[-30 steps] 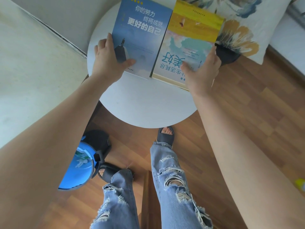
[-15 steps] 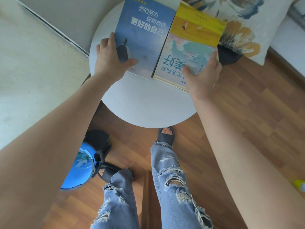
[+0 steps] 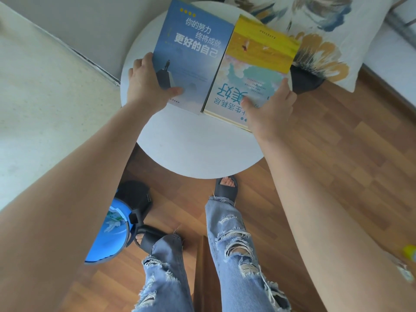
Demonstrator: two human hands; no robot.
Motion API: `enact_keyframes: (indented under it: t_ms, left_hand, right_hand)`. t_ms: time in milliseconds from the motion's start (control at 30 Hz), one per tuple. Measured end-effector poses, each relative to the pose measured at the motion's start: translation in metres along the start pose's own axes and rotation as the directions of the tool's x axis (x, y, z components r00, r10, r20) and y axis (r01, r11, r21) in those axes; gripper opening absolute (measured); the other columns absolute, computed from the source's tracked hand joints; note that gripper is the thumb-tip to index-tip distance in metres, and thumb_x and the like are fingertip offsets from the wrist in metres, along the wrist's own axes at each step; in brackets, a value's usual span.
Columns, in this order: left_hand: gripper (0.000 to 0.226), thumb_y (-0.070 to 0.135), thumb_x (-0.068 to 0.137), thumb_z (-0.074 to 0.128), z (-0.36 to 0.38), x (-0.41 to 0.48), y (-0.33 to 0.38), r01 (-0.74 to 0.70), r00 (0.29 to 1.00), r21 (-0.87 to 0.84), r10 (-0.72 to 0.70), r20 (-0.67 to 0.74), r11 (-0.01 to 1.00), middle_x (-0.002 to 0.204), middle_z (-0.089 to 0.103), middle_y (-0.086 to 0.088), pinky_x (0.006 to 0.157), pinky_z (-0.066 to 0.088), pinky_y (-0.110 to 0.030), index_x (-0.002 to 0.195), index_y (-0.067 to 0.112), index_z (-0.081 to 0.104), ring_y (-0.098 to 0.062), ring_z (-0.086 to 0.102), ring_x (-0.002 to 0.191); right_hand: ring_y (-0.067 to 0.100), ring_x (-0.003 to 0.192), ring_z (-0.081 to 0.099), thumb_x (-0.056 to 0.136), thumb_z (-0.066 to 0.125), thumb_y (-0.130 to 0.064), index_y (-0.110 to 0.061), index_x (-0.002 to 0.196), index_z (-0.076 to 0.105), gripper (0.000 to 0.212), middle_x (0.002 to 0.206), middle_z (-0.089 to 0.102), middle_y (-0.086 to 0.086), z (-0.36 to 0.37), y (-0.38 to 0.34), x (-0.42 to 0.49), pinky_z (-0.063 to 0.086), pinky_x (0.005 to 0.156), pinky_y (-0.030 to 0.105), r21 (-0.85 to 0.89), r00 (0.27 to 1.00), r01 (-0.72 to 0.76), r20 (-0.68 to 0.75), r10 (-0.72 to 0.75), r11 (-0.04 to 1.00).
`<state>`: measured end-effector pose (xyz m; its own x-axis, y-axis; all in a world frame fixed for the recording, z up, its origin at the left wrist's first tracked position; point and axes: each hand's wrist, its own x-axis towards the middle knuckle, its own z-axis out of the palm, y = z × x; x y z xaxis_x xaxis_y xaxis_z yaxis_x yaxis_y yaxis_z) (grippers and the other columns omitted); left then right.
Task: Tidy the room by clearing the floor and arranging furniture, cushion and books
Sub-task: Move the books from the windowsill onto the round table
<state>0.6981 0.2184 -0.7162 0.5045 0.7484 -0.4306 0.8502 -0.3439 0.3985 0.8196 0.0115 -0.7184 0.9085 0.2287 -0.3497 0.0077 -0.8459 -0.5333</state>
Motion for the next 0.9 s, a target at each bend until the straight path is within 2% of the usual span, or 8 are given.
enact_keyframes:
  t_ms: [333, 533, 600, 667, 733, 800, 833, 900]
  left_hand:
    - [0.094, 0.035, 0.070, 0.082, -0.004, 0.000, 0.014, 0.110, 0.994, -0.019, -0.110, 0.025, 0.994, 0.141, 0.038, -0.005, 0.102, 0.035, -0.040, 0.145, 0.017, 0.029, -0.025, 0.032, 0.131]
    - [0.095, 0.036, 0.068, 0.083, -0.008, -0.001, 0.020, 0.127, 0.991, 0.025, -0.128, 0.050, 0.992, 0.140, 0.037, -0.007, 0.101, 0.036, -0.041, 0.143, 0.014, 0.028, -0.027, 0.033, 0.130]
    - [0.096, 0.037, 0.067, 0.083, -0.011, 0.001, 0.022, 0.127, 0.989, 0.048, -0.130, 0.075, 0.991, 0.139, 0.038, -0.008, 0.101, 0.037, -0.041, 0.142, 0.012, 0.029, -0.027, 0.035, 0.129]
    - [0.097, 0.036, 0.067, 0.083, -0.014, 0.004, 0.026, 0.130, 0.986, 0.086, -0.138, 0.097, 0.988, 0.139, 0.036, -0.010, 0.104, 0.034, -0.039, 0.142, 0.009, 0.029, -0.028, 0.033, 0.131]
    - [0.093, 0.028, 0.070, 0.081, -0.016, 0.008, 0.036, 0.080, 0.993, 0.093, -0.088, 0.085, 0.992, 0.143, 0.032, -0.011, 0.107, 0.030, -0.036, 0.143, 0.008, 0.027, -0.028, 0.028, 0.134]
    - [0.086, 0.023, 0.076, 0.075, -0.019, 0.015, 0.051, -0.027, 0.999, 0.057, 0.026, 0.032, 0.998, 0.145, 0.030, -0.011, 0.107, 0.027, -0.033, 0.145, 0.010, 0.026, -0.029, 0.027, 0.134]
    - [0.081, 0.023, 0.079, 0.072, -0.021, 0.019, 0.058, -0.085, 0.996, 0.047, 0.084, 0.010, 0.995, 0.145, 0.031, -0.011, 0.106, 0.027, -0.032, 0.145, 0.011, 0.027, -0.029, 0.028, 0.134]
    - [0.071, 0.024, 0.085, 0.067, -0.025, 0.030, 0.077, -0.189, 0.982, 0.048, 0.189, 0.003, 0.981, 0.144, 0.035, -0.011, 0.104, 0.027, -0.033, 0.144, 0.011, 0.031, -0.029, 0.032, 0.132]
  right_hand:
    - [0.035, 0.130, 0.030, 0.087, 0.071, -0.034, -0.006, 0.154, 0.004, 0.099, 0.148, 0.023, 0.014, -0.003, -0.018, 0.002, 0.041, 0.093, 0.040, -0.035, 0.992, -0.089, 0.086, 0.092, 0.995]
    - [0.034, 0.135, 0.025, 0.086, 0.072, -0.029, -0.010, 0.154, 0.003, 0.099, 0.151, 0.017, 0.013, -0.009, -0.020, 0.007, 0.037, 0.100, 0.039, 0.010, 0.969, -0.174, 0.180, 0.170, 0.985]
    - [0.030, 0.133, 0.026, 0.084, 0.068, -0.020, -0.013, 0.153, 0.009, 0.091, 0.148, 0.020, 0.009, -0.014, -0.020, 0.011, 0.035, 0.098, 0.035, 0.073, 0.954, -0.219, 0.223, 0.198, 0.973]
    - [0.021, 0.125, 0.036, 0.078, 0.067, -0.020, -0.017, 0.146, 0.029, 0.078, 0.139, 0.034, 0.005, -0.023, -0.019, 0.017, 0.037, 0.088, 0.028, 0.149, 0.941, -0.260, 0.261, 0.216, 0.954]
    - [0.016, 0.107, 0.054, 0.067, 0.066, -0.032, -0.021, 0.124, 0.056, 0.058, 0.116, 0.056, 0.001, -0.034, -0.013, 0.028, 0.044, 0.070, 0.023, 0.210, 0.937, -0.278, 0.272, 0.217, 0.937]
    - [0.017, 0.085, 0.054, 0.070, 0.062, -0.032, -0.019, 0.096, 0.062, 0.029, 0.088, 0.057, -0.003, -0.045, -0.010, 0.042, 0.036, 0.051, 0.014, 0.183, 0.939, -0.279, 0.256, 0.228, 0.943]
    - [0.015, 0.084, 0.051, 0.077, 0.064, -0.028, -0.017, 0.101, 0.060, 0.027, 0.092, 0.055, -0.003, -0.052, -0.011, 0.047, 0.034, 0.050, 0.010, 0.204, 0.938, -0.287, 0.260, 0.230, 0.936]
    - [0.013, 0.101, 0.050, 0.086, 0.065, -0.026, -0.012, 0.138, 0.045, 0.058, 0.129, 0.050, 0.003, -0.065, -0.012, 0.062, 0.038, 0.071, 0.011, 0.259, 0.946, -0.271, 0.249, 0.207, 0.927]
